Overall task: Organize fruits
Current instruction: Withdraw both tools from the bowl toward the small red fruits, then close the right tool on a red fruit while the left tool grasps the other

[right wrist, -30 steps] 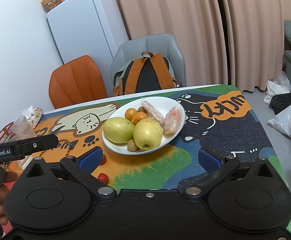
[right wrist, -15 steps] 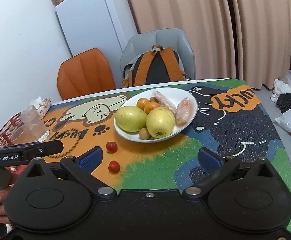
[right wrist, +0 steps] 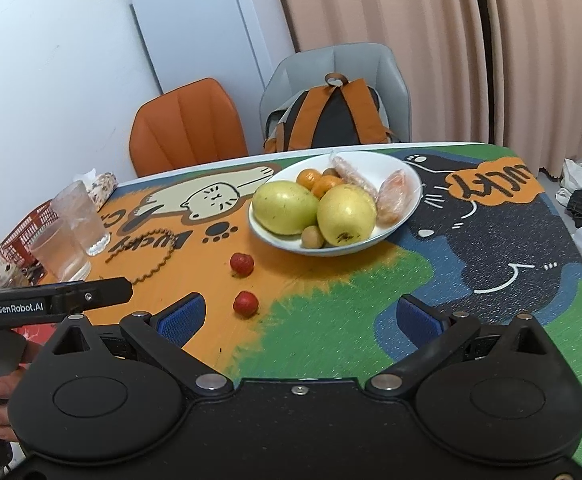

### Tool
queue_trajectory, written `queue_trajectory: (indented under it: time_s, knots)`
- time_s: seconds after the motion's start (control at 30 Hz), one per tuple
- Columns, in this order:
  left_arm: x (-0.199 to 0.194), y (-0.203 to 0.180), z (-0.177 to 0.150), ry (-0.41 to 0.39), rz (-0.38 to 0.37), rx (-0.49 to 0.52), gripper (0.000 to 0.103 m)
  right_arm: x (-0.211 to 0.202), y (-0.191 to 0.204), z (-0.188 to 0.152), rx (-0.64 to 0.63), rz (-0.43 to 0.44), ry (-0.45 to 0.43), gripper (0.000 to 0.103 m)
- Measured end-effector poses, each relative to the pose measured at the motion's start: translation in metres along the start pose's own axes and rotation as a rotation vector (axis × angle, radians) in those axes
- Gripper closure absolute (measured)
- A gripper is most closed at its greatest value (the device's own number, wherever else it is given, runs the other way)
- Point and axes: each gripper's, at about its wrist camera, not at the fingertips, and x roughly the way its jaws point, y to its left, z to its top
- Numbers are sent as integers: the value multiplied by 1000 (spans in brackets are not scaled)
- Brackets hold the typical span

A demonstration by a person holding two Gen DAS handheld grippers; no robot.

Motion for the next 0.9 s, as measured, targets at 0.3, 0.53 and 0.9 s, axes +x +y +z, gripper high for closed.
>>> queue_trajectory:
  time_s: [0.3, 0.53, 0.9]
  knots:
    - [4, 1, -4, 9, 22, 2, 3, 8, 7, -6, -40, -19, 3, 1]
    - [11, 2, -7, 21, 32, 9, 4, 20, 10, -11, -51, -36, 13, 8]
    - [29, 11, -6, 43, 31, -9, 5, 44, 10, -12, -39, -15, 46, 18]
